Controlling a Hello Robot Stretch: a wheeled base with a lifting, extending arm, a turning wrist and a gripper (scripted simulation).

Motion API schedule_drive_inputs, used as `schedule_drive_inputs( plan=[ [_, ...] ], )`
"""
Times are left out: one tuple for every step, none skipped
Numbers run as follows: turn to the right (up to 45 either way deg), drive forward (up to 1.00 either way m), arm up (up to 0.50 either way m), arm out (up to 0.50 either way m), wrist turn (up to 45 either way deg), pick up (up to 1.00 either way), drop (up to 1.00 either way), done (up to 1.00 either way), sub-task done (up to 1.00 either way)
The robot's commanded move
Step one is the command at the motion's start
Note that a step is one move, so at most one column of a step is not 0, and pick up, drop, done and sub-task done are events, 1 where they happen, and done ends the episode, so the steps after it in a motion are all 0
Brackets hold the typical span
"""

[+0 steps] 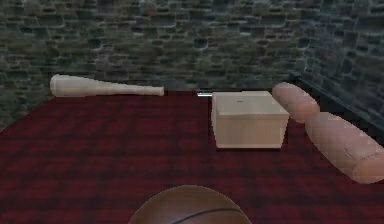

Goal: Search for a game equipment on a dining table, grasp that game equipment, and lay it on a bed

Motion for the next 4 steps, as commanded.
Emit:
schedule_drive_inputs(
  plan=[
    [39.0,0.00,0.00,0.00,0.0,0.00,0.00,0.00,0.00],
    [-45.0,0.00,0.00,0.00,0.0,0.00,0.00,0.00,0.00],
    [-24.0,0.00,0.00,0.00,0.0,0.00,0.00,0.00,0.00],
    [45.0,0.00,0.00,0.00,0.0,0.00,0.00,0.00,0.00]
  ],
)
